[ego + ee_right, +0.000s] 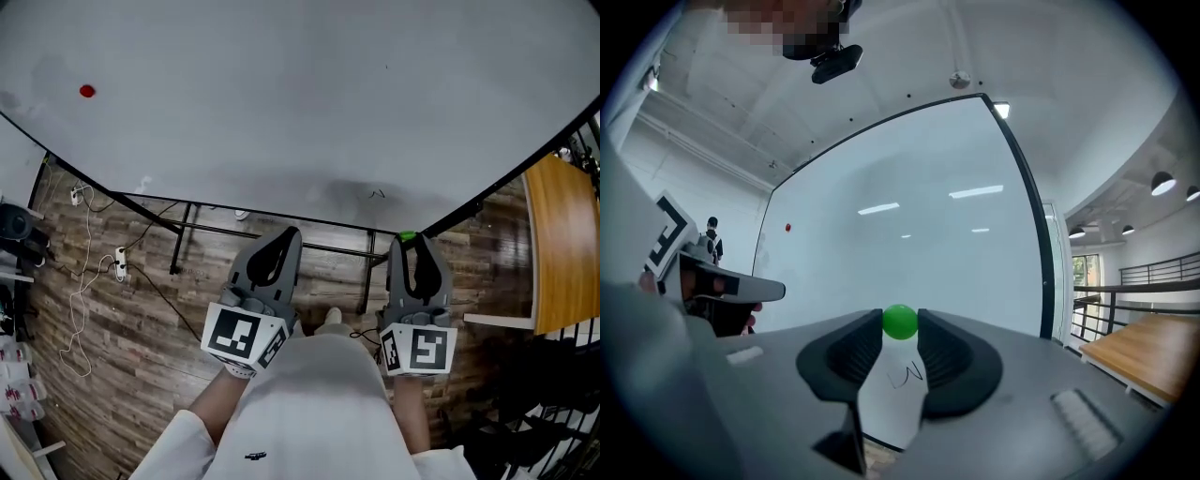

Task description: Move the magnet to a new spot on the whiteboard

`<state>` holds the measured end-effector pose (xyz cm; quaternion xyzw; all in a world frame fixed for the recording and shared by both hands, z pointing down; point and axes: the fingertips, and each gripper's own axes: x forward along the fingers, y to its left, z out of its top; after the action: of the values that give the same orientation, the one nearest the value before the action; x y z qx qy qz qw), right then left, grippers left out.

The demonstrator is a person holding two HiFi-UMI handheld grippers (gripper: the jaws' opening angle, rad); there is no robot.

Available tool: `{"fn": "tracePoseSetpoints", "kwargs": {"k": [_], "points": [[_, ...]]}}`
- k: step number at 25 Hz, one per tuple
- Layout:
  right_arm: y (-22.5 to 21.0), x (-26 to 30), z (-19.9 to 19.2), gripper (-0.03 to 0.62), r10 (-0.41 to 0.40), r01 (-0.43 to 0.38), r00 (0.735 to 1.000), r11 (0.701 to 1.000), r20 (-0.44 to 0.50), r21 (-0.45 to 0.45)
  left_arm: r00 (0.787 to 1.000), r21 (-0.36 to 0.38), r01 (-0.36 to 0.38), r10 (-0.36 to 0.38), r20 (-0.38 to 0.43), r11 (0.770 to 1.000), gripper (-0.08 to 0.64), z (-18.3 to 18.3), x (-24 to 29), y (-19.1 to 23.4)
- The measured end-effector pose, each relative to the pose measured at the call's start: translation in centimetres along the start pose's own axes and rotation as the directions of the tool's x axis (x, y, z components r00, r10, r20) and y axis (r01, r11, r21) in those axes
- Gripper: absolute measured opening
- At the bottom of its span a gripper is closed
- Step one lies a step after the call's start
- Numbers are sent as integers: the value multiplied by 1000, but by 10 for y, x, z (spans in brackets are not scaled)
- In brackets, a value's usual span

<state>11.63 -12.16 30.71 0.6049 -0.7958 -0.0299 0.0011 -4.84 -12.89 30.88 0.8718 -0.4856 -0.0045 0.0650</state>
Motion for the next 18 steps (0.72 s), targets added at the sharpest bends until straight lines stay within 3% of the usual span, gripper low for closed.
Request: {"fn": "tracePoseSetpoints", "kwargs": {"k": [7, 18], "points": [[1, 9, 16, 127, 27, -27, 999, 1000, 32, -10, 1000, 12, 2, -2, 5, 1000, 6, 13, 4, -3], [9, 28, 80, 127, 64, -56, 992, 996, 109, -74, 999, 74, 22, -25, 42, 997, 6, 65, 15, -10]]}}
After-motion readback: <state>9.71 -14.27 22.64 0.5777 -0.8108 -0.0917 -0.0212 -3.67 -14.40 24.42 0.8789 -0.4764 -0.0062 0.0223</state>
